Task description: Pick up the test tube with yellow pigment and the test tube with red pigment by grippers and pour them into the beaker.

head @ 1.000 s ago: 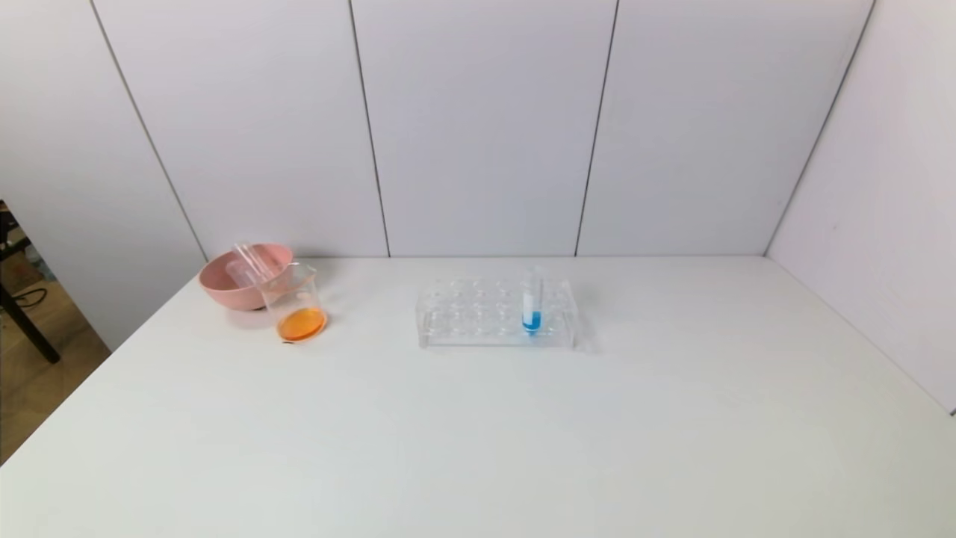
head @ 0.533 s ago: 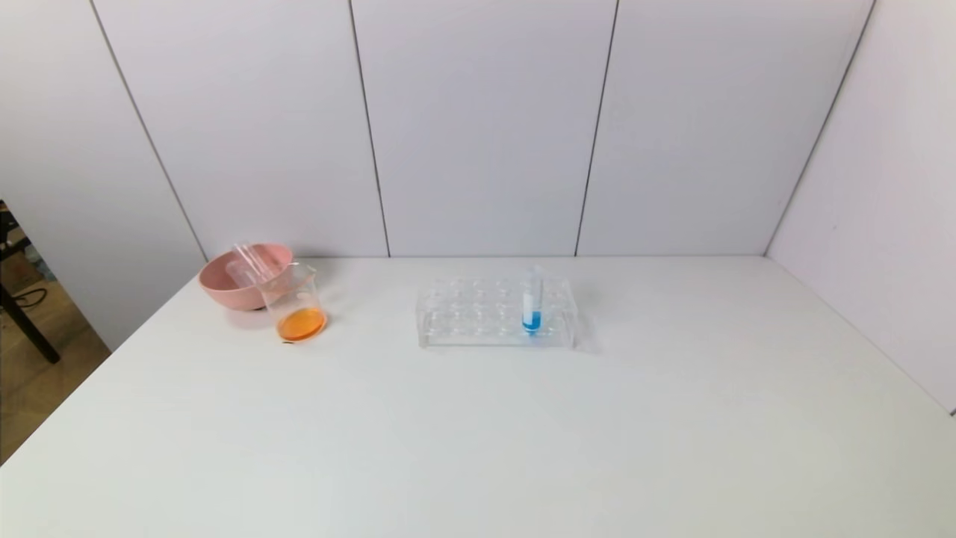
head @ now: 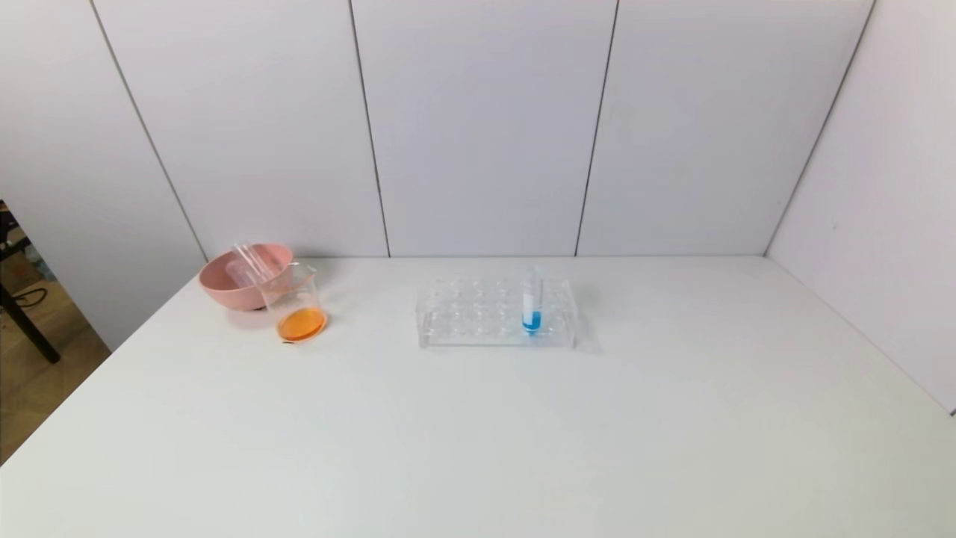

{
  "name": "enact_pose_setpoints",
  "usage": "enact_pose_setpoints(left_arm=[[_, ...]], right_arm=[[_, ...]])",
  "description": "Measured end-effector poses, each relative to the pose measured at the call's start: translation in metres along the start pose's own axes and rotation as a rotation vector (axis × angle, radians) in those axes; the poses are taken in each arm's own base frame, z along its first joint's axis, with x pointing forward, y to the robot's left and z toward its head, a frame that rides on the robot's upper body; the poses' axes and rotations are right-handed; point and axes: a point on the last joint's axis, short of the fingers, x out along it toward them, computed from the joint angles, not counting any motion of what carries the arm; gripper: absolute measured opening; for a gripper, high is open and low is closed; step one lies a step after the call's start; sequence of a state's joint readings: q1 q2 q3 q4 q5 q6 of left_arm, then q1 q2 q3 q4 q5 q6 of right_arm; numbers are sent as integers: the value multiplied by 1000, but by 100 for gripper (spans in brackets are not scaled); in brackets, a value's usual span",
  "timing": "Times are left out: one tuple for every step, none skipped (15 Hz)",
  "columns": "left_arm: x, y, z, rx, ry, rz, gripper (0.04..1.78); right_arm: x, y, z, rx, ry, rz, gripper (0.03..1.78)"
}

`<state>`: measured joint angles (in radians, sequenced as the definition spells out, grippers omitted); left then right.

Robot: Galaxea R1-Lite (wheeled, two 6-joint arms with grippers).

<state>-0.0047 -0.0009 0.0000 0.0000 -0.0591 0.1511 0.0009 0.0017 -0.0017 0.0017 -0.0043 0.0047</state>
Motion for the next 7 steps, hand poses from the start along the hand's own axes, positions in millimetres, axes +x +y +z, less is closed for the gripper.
enact_pose_setpoints(left_arm=[[0,0,0,0,0,0,176],[0,0,0,0,0,0,176],[0,0,0,0,0,0,176],[0,0,0,0,0,0,176],[0,0,0,0,0,0,176],[0,0,0,0,1,1,176],[0,0,0,0,0,0,176]], right_arm=[[0,0,0,2,0,-1,170],[0,0,0,3,0,-1,170],[0,0,0,3,0,-1,170],[0,0,0,3,0,-1,170],[0,0,0,3,0,-1,170],[0,0,0,2,0,-1,170],[0,0,0,1,0,-1,170]])
